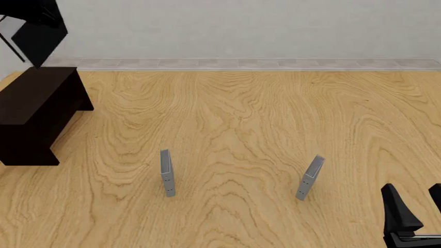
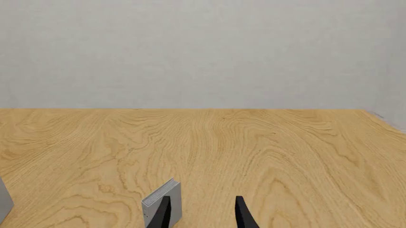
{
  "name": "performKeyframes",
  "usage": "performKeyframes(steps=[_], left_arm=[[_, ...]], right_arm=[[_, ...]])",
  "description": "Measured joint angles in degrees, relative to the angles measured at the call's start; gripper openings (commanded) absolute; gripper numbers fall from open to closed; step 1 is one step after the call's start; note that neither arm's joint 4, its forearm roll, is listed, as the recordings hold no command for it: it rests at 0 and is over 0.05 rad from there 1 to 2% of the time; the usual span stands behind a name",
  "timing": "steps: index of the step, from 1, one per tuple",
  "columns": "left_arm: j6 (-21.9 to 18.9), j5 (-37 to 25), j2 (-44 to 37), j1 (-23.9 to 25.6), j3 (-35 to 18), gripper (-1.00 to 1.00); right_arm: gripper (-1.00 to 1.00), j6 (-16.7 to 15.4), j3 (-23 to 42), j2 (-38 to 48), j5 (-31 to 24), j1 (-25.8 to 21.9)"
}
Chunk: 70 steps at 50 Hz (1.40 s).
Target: Pick up the book in the middle and place it on the cabinet shelf.
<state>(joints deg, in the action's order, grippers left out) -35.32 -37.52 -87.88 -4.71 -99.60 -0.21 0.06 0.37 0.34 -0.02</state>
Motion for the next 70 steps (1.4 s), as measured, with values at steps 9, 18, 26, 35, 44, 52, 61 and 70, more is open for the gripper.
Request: performKeyframes(steps=[9,18,26,35,44,52,61,70], left_arm=[[-0.4,1.1,-0.7,-2.2,-0.8,-1.0],[-1.3,2.7,-1.2,-4.5,-0.3,-1.0],[-2.5,4.1,-1.6,-6.5,0.6,-1.0],[-4.2,5.3,-2.2,-8.6,1.4,-1.0],[-6.4,6.0,-3.4,-10.0,1.6,-1.0],[-8.4,6.6,-4.5,-10.7,1.6,-1.0],[-10.6,7.2,-5.9,-12.1,1.6,-1.0],[-12.0,8.8,-6.8,-14.1,2.3,-1.0]], right_arm=[[1.0,0.0,0.0,0.0,0.0,0.0],[1.0,0.0,0.0,0.0,0.0,0.0],[1.0,0.0,0.0,0.0,0.0,0.0],[1.0,0.0,0.0,0.0,0.0,0.0],[1.0,0.0,0.0,0.0,0.0,0.0],[1.0,0.0,0.0,0.0,0.0,0.0],[1.0,0.0,0.0,0.0,0.0,0.0],[1.0,0.0,0.0,0.0,0.0,0.0]])
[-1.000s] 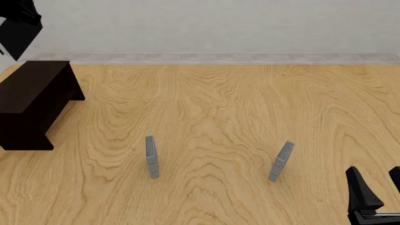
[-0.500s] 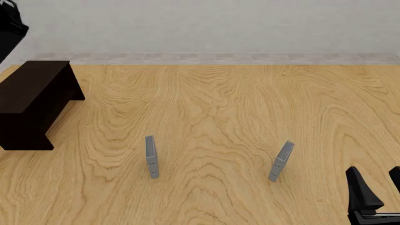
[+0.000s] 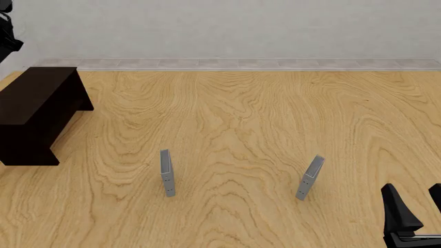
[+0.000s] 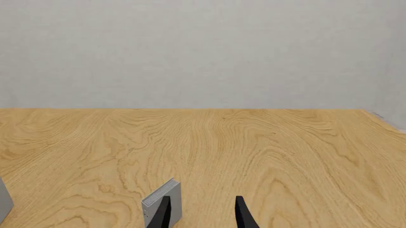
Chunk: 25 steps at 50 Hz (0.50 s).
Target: Pick up the book in the middle and place it on the cabinet shelf.
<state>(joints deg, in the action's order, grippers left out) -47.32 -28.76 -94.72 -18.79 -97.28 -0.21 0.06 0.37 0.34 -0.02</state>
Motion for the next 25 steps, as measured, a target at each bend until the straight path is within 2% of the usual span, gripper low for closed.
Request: performKeyframes(steps=[15,25], left_arm=[[-2.3,3.8,-1.6,-1.5,2.2,-1.0],[-9.2,9.2,-2.3,-1.9,6.9,-1.0]], right_arm=[[1.0,0.0,0.0,0.0,0.0,0.0],[1.0,0.0,0.0,0.0,0.0,0.0]])
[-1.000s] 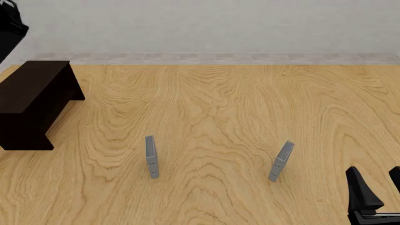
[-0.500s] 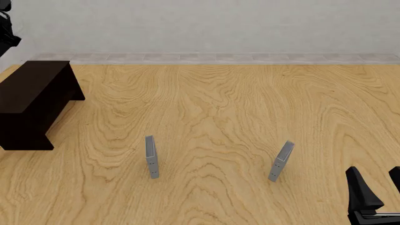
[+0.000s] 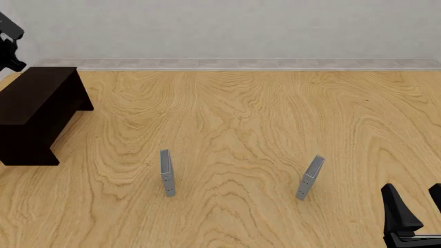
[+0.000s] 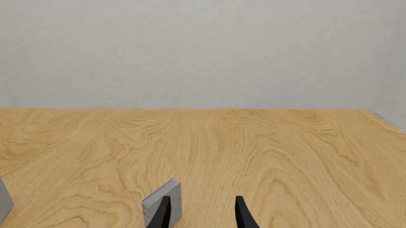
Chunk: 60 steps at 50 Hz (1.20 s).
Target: Pick up the book in the middle and place it on the cabinet shelf.
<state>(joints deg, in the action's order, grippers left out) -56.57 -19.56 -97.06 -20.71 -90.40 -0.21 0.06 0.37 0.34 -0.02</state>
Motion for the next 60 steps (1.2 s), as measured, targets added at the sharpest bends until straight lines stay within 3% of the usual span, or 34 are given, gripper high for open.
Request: performKeyframes(steps=[21,47,48,60], left_arm=[[-9.8,7.6,-1.0,0.5,7.5,-1.0],[-12.5,11.2,-2.2,4.4,11.7,-1.0],[-12.4,11.2,-2.3,4.4,11.7,1.0],[-12.5,11.3,-2.7,4.6,12.3,1.0]], right_arm=[[1.0,0.0,0.0,0.0,0.0,0.0],[1.0,0.0,0.0,0.0,0.0,0.0],[1.0,0.0,0.0,0.0,0.0,0.0],[1.0,0.0,0.0,0.0,0.0,0.0]])
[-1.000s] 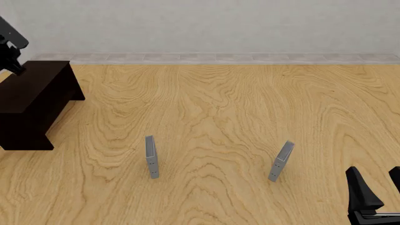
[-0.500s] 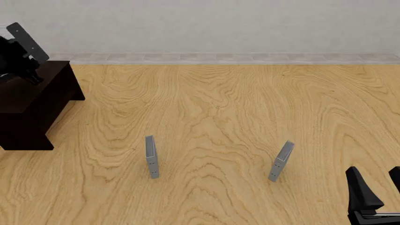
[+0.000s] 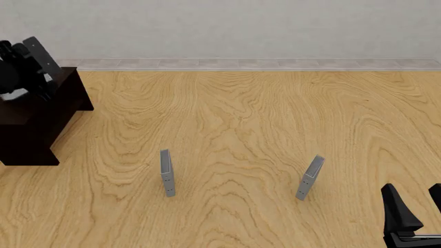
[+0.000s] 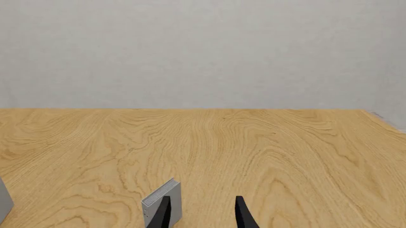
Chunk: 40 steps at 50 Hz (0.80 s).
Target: Pick up the book in the middle and place it on the cabinet shelf.
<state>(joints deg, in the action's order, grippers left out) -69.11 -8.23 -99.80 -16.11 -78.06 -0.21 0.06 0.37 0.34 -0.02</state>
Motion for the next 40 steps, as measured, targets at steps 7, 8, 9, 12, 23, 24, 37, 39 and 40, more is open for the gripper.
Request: performKeyframes(steps=[7,8,9,12,23,24,37,39,40], left_arm=[[0.3,-0.3,-0.2,0.1,0.0,1.0],[0.4,-0.3,-0.2,0.1,0.0,1.0],[0.5,-0.4,-0.2,0.1,0.1,1.0],[0.9,-0.6,-0.1,0.4,0.2,1.0],[5.5,-3.0,1.6,2.6,0.0,1.0],[5.9,-3.3,1.8,2.9,0.0,1.0],[11.0,-6.4,5.6,7.5,1.0,1.0],[11.6,-6.8,6.2,8.3,1.3,1.0],[11.9,-6.9,6.5,8.7,1.5,1.0]], right_arm=[[1.0,0.0,0.0,0.0,0.0,0.0],[1.0,0.0,0.0,0.0,0.0,0.0],[1.0,0.0,0.0,0.0,0.0,0.0],[1.0,0.0,0.0,0.0,0.0,0.0],[1.0,0.0,0.0,0.0,0.0,0.0],[1.0,0.0,0.0,0.0,0.0,0.0],[1.0,0.0,0.0,0.0,0.0,0.0],[1.0,0.0,0.0,0.0,0.0,0.0],[1.0,0.0,0.0,0.0,0.0,0.0]])
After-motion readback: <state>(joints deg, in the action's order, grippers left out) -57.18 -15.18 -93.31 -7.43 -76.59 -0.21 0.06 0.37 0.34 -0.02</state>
